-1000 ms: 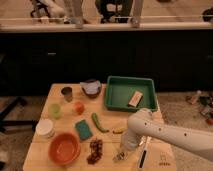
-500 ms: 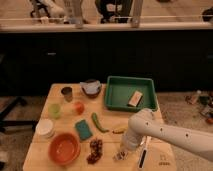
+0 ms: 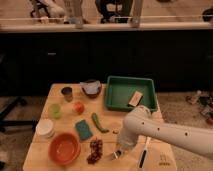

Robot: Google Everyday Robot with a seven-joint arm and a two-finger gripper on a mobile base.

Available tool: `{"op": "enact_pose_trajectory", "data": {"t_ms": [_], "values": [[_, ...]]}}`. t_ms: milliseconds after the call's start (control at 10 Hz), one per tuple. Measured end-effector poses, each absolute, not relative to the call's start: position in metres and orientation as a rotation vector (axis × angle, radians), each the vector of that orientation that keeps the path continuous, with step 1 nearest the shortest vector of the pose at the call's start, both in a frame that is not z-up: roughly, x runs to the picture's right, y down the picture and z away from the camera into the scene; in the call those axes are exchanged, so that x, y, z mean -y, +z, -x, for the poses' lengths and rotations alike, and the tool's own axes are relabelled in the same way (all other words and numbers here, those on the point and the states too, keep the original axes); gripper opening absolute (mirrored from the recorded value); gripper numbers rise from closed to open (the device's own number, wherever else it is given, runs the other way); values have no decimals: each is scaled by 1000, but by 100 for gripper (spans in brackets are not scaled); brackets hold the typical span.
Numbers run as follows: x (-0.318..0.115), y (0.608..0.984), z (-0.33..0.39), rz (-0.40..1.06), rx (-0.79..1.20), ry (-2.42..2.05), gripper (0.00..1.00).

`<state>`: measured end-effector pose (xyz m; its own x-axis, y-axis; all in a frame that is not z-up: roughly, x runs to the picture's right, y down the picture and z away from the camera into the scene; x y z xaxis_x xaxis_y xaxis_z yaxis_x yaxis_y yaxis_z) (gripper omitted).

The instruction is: Place fork in tray

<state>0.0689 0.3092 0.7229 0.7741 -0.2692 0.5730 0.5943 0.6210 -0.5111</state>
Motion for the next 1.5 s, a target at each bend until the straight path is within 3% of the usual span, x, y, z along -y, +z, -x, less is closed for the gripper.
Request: {"op": "enact_pose_trajectory", "data": {"t_ms": [800, 1200, 1500], "values": [[-272, 704, -40, 671, 438, -624, 0], [-213, 691, 11, 598, 429, -690, 0], [-200, 691, 20, 579, 419, -702, 0]]}}
